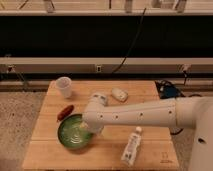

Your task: Drag the ceramic bowl in a circle

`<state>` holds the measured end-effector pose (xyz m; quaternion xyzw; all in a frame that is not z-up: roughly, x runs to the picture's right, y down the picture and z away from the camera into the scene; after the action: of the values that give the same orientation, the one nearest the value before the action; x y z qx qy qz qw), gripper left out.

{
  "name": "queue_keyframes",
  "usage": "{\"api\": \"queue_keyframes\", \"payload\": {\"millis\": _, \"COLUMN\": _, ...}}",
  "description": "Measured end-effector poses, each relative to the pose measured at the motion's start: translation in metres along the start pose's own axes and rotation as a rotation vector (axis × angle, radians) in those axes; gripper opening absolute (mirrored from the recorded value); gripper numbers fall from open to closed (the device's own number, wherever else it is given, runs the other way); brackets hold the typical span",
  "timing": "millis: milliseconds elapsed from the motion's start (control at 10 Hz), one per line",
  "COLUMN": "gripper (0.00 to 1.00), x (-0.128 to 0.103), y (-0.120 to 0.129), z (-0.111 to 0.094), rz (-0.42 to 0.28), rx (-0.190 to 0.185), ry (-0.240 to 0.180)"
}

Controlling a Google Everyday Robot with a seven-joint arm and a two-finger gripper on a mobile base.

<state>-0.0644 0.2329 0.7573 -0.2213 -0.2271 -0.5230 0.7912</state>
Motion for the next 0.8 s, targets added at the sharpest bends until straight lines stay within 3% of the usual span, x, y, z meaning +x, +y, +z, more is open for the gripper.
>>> {"api": "queue_keyframes", "payload": {"millis": 800, "gripper": 0.80, "x": -0.007, "y": 0.001, "z": 0.014, "rz": -0.029, "rx": -0.006, "ry": -0.059}}
